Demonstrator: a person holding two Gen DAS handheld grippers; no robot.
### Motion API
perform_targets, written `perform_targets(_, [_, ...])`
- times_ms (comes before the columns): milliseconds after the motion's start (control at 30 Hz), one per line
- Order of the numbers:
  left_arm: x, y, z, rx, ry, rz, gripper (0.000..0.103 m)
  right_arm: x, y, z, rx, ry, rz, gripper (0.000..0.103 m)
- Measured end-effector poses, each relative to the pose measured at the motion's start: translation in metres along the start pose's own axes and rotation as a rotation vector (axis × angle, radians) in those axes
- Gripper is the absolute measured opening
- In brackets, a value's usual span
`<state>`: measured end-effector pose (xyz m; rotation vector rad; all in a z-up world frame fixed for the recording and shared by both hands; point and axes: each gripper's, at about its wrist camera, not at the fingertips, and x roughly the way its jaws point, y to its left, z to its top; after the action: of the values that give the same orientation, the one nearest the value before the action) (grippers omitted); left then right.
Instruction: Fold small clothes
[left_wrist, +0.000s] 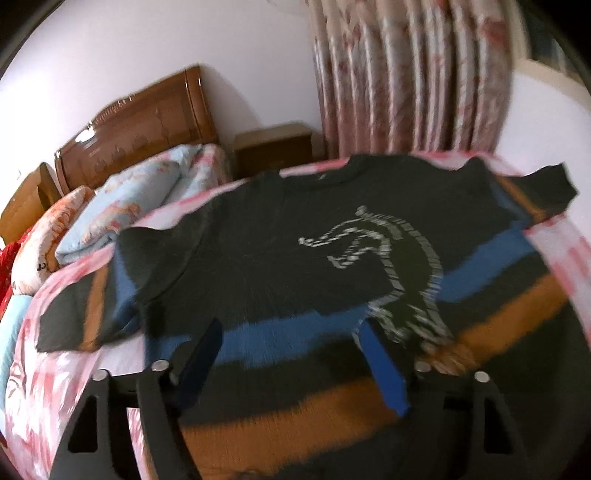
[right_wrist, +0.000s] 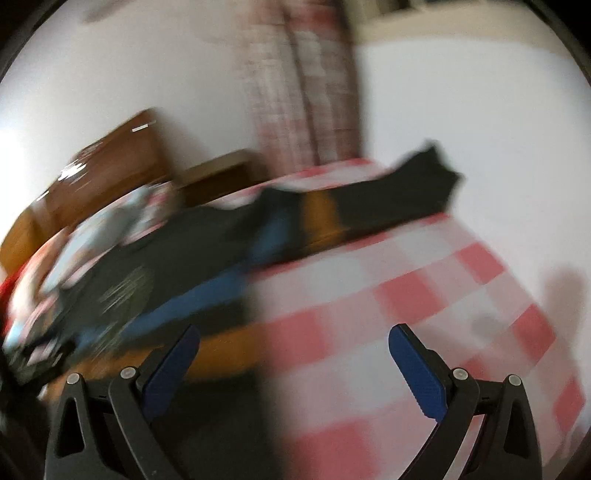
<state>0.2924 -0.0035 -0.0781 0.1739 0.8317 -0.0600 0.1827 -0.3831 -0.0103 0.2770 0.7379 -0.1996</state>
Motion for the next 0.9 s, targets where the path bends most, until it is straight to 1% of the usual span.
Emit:
perform_targets(67, [0.022, 0.009, 0.008, -0.024, 0.032, -0.010, 0.074, 0.024, -0.021, 0.020, 0.052, 0.015, -0.061, 0.103])
perform_targets(133, [0.037, 0.018, 0.012, -0.047, 0.045, -0.018, 0.074, 0.054, -0.045, 0.042, 0.131, 0.049, -0.098, 0.103])
perform_targets(167, [0.041, 0.023, 0.012, -0.062, 0.036, -0.041, 0.074, 0.067, -0.052, 0.050, 0.153, 0.056, -0.126, 0.103])
perform_targets(233, [0.049, 0.035, 0.015, -0.115, 0.053, -0.118, 0.074, 0.089, -0.063, 0.067, 0.172, 0.064, -0.181, 0.103])
perform_targets(300, [0.050, 0.041, 0.015, -0.137, 0.045, -0.147, 0.075, 0.109, -0.074, 0.080, 0.194, 0.072, -0.223, 0.103])
perform_targets(333, [0.051, 0.039, 0.014, -0.125, 0.047, -0.151, 0.079, 0.116, -0.080, 0.087, 0.204, 0.073, -0.234, 0.103])
perform_targets(367, [0.052, 0.036, 0.015, -0.095, 0.053, -0.157, 0.086, 0.124, -0.085, 0.092, 0.216, 0.079, -0.249, 0.103])
perform_targets(400, [0.052, 0.030, 0.015, -0.053, 0.062, -0.161, 0.089, 0.135, -0.091, 0.098, 0.235, 0.089, -0.266, 0.103])
perform_targets(433, [0.053, 0.029, 0.015, -0.044, 0.064, -0.165, 0.090, 0.140, -0.095, 0.101, 0.247, 0.091, -0.273, 0.103])
perform_targets(500, [0.053, 0.033, 0.015, -0.061, 0.064, -0.185, 0.091, 0.152, -0.099, 0.108, 0.262, 0.094, -0.283, 0.103])
perform_targets(533, [0.053, 0.032, 0.015, -0.064, 0.065, -0.183, 0.091, 0.157, -0.098, 0.112, 0.245, 0.094, -0.306, 0.103])
perform_targets(567, [0.055, 0.032, 0.016, -0.061, 0.068, -0.177, 0.091, 0.159, -0.095, 0.112, 0.231, 0.095, -0.312, 0.103])
perform_targets(667, [0.058, 0.031, 0.020, -0.058, 0.087, -0.170, 0.096, 0.171, -0.087, 0.123, 0.167, 0.083, -0.308, 0.103])
perform_targets(733, [0.061, 0.031, 0.023, -0.053, 0.104, -0.173, 0.099, 0.167, -0.080, 0.126, 0.108, 0.029, -0.309, 0.103])
perform_targets(767, [0.062, 0.031, 0.023, -0.051, 0.106, -0.172, 0.099, 0.161, -0.080, 0.124, 0.120, -0.004, -0.281, 0.103])
perform_targets(800, [0.062, 0.031, 0.023, -0.050, 0.104, -0.173, 0.099, 0.150, -0.080, 0.123, 0.154, -0.055, -0.225, 0.103])
perform_targets(833, [0.063, 0.032, 0.023, -0.052, 0.103, -0.175, 0.099, 0.138, -0.075, 0.122, 0.159, -0.108, -0.190, 0.103])
perform_targets(900, [0.062, 0.033, 0.023, -0.057, 0.098, -0.181, 0.099, 0.115, -0.047, 0.124, 0.087, -0.183, -0.125, 0.103])
